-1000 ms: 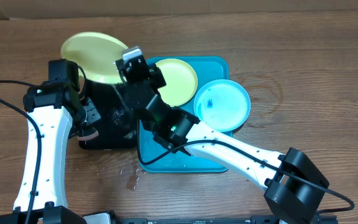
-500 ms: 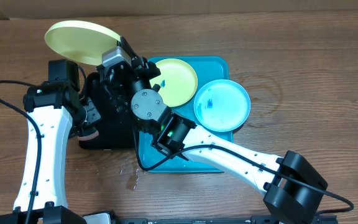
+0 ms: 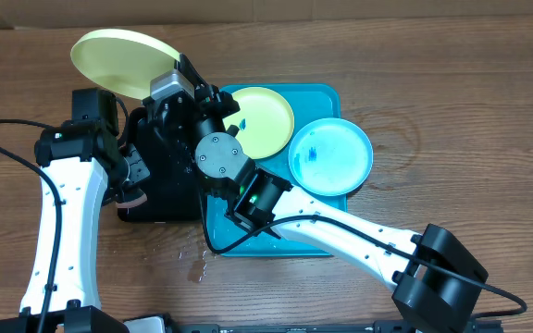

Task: Clean dirty plates on tray and stack at the side
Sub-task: 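Carry the yellow plate right and set it on the table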

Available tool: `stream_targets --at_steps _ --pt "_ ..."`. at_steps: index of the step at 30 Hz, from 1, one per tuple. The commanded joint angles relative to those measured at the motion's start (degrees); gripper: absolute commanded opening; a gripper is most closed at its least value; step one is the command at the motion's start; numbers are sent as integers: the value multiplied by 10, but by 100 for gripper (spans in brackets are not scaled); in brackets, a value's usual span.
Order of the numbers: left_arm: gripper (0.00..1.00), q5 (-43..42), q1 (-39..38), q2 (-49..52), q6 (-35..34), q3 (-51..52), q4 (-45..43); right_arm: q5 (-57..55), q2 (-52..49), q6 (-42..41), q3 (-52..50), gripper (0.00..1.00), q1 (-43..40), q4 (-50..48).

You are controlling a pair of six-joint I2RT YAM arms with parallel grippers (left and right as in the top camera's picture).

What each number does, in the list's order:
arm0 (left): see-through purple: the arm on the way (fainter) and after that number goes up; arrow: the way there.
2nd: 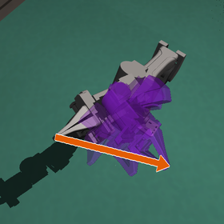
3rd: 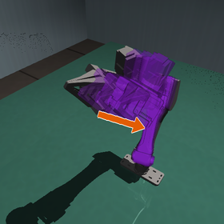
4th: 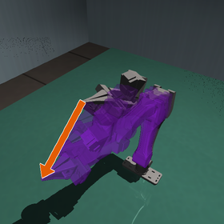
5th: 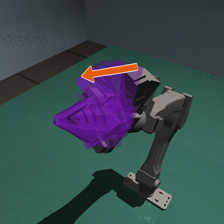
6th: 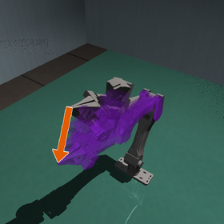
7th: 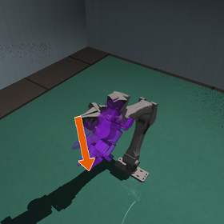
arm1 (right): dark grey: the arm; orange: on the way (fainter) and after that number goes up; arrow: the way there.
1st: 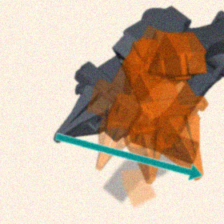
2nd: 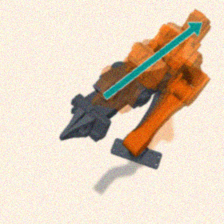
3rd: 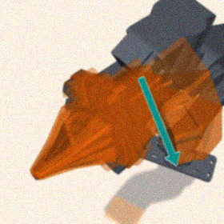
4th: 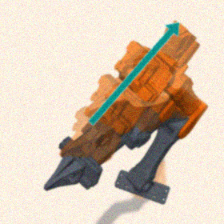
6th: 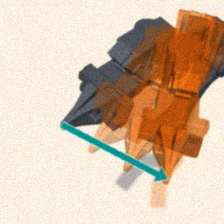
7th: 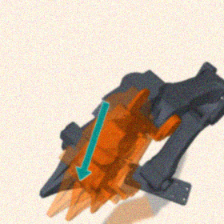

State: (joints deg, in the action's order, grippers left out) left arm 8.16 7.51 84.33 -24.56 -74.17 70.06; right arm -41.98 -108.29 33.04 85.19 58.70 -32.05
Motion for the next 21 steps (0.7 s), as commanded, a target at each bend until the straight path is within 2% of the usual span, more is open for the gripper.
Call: stream_targets --at_steps 1,3,6,9,11,13,15,17,19,21 --pt "4 -3 0 -5 -12 3 -3 -4 3 -2 12 4 1 -7" --pt "4 -3 0 -5 -12 3 -3 -5 3 -7 12 4 1 -3" --pt "4 -3 0 -5 -12 3 -5 -7 3 -99 12 4 -4 30" --pt "4 -3 0 -5 -12 3 -5 -6 3 -248 12 4 -15 132" --pt "4 -3 0 -5 -12 3 -5 0 3 -381 12 4 -25 231" --pt "4 -3 0 -5 -12 3 -5 29 2 -508 9 4 -38 328" --pt "4 -3 0 -5 -12 3 -6 77 -3 -596 6 4 -50 395" --pt "4 -3 0 -5 -12 3 -9 141 -11 -642 6 4 -63 442" --pt "4 -3 0 -5 -12 3 -9 192 -16 -648 6 4 -77 468" --pt "4 -3 0 -5 -12 3 -8 199 -9 -648 7 4 -93 485"
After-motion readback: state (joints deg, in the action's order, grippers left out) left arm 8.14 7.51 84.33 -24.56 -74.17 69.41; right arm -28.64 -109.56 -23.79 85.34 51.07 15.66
